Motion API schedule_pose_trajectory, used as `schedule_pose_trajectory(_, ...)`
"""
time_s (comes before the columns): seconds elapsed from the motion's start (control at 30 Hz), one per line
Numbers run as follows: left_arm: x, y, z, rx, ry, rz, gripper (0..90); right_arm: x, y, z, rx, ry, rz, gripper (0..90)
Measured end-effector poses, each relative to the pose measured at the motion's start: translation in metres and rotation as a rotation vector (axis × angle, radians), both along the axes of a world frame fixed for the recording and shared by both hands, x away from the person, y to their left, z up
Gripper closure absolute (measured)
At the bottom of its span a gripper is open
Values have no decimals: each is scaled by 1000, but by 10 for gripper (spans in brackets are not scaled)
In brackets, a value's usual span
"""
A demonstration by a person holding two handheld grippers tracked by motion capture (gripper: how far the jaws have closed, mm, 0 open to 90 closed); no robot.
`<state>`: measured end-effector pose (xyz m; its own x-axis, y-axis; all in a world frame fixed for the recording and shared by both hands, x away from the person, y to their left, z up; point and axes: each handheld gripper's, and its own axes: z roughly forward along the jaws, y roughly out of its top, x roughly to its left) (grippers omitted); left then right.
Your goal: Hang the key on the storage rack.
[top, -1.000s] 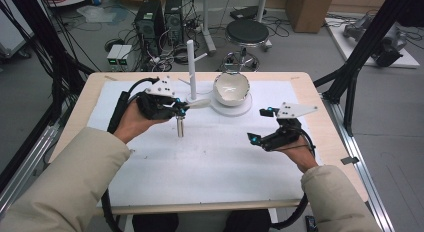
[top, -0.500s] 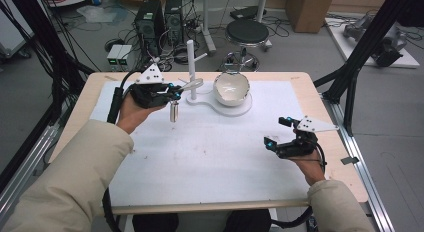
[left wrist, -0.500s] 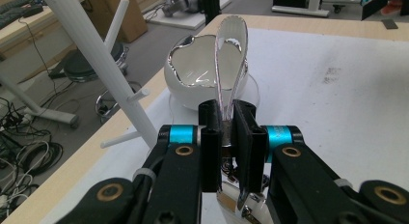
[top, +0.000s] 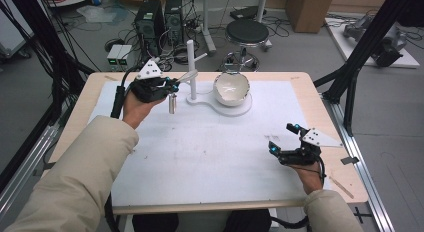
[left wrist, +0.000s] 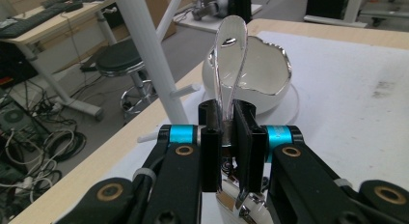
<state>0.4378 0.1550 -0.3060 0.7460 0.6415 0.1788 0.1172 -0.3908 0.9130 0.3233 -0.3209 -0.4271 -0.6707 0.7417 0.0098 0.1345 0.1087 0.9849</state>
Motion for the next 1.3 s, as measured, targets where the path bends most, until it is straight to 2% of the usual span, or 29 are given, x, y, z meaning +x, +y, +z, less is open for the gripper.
schedule_pose_trajectory(0.13,3,-2,-2,8,-16,29,819,-2,-1,-5,21,-11,-32,5)
schedule_pose_trajectory(0.23,6,-2,-5,2,-6,33,820,-4,0,-8,31,-12,-41,5)
schedule_pose_trajectory(0.4,11,-3,-9,20,0,33,819,-4,0,-14,40,-22,-36,5)
schedule_pose_trajectory(0.67,16,-2,-14,25,6,53,819,-4,2,-20,22,-25,-54,5)
schedule_pose_trajectory(0.77,18,-2,-15,26,-1,57,819,-4,1,-21,44,-28,-71,5)
schedule_pose_trajectory(1.07,23,-3,-21,38,11,69,819,-5,1,-22,40,-29,-72,5)
schedule_pose_trajectory(1.3,26,-4,-28,40,26,84,819,-8,3,-23,26,-66,-75,6)
